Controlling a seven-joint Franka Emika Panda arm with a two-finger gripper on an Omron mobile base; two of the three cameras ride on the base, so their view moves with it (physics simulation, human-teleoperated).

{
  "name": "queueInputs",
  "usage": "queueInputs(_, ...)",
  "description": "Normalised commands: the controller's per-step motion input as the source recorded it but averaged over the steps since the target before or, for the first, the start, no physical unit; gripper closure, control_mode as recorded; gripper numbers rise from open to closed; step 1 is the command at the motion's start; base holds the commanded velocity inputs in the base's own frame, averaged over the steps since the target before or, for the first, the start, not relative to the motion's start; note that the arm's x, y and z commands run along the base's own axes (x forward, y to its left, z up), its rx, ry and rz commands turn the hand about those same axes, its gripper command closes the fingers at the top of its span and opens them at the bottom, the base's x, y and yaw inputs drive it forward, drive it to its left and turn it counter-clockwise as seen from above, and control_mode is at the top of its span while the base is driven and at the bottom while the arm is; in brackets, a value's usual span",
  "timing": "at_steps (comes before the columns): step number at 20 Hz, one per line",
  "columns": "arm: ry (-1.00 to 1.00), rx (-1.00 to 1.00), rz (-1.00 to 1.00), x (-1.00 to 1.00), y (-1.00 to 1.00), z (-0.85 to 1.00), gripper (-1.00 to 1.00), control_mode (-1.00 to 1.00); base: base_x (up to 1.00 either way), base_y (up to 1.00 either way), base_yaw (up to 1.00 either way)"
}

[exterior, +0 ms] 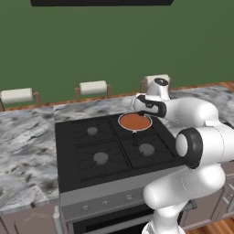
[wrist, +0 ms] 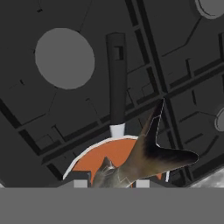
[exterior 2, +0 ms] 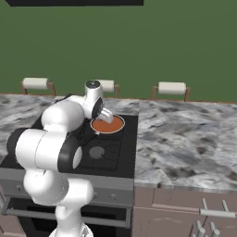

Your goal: Retrieve the fish from the fridge and place it on the saucepan with marinade on the stove.

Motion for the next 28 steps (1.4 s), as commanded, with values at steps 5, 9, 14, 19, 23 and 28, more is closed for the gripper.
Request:
queueInputs(5,0.0,0.0,0.0,0.16,0.0,-0.16,1.0,-1.0,0.0,0.0,0.0)
queueInputs(9,0.0,0.0,0.0,0.14,0.0,-0.23,1.0,-1.0,0.0,0.0,0.0)
queueInputs(14,0.0,0.0,0.0,0.09,0.0,-0.15,1.0,-1.0,0.0,0.0,0.0)
queueInputs(19,0.0,0.0,0.0,0.03,0.01,-0.07,1.0,-1.0,0.0,0.0,0.0)
queueInputs(23,0.0,0.0,0.0,0.01,0.05,-0.06,1.0,-1.0,0.0,0.0,0.0)
queueInputs(28,0.0,0.0,0.0,0.0,0.05,-0.09,1.0,-1.0,0.0,0.0,0.0)
